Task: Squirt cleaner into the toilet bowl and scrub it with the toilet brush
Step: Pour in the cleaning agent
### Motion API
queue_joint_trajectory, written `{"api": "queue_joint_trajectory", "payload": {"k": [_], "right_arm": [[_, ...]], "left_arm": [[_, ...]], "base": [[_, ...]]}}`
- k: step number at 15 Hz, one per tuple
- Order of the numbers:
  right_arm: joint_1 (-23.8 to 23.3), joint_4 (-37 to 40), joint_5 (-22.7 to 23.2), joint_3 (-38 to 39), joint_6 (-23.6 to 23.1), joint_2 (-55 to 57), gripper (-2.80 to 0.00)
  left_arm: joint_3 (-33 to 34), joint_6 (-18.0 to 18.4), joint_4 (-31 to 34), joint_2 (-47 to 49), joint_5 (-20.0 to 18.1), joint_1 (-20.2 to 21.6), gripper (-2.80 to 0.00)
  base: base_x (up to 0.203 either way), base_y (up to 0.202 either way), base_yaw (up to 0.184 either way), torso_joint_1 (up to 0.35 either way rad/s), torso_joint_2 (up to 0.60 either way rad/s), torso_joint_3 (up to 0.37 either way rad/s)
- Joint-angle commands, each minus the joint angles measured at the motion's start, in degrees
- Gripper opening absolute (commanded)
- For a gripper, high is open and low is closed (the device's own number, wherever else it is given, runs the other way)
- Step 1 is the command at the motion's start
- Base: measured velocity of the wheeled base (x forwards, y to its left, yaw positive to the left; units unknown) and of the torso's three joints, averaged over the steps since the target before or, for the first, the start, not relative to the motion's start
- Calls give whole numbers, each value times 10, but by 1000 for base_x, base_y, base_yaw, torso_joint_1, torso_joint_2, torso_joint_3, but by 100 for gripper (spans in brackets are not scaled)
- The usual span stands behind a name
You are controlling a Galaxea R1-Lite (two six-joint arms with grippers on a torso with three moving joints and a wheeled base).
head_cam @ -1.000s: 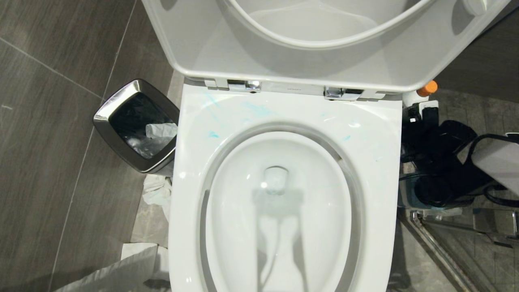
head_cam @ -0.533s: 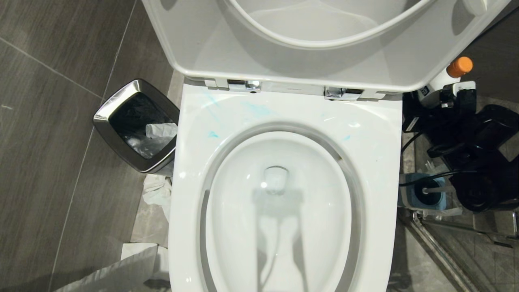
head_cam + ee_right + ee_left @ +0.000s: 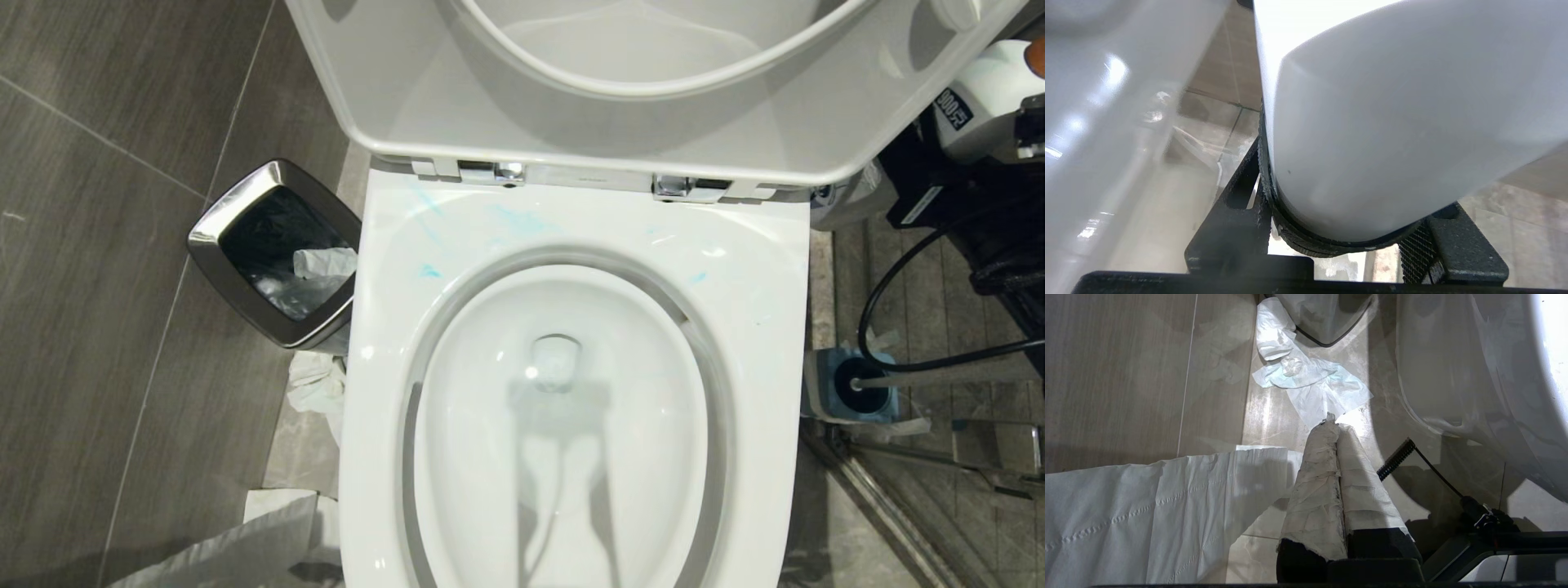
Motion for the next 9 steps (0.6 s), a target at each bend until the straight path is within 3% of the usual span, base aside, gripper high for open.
{"api": "queue_joint_trajectory", "payload": {"k": [1, 6, 9], "right_arm": [[0, 26, 1, -1, -1, -59, -280], [0, 188, -7, -15, -1, -157, -280], [-4, 240, -36, -1, -1, -194, -280]], "left_arm": [[1, 0, 0, 0, 0, 0, -280], [1, 0, 0, 0, 0, 0, -280], [1, 0, 0, 0, 0, 0, -280]], "base": [[0, 0, 0, 0, 0, 0], [0, 0, 0, 0, 0, 0], [0, 0, 0, 0, 0, 0]]}}
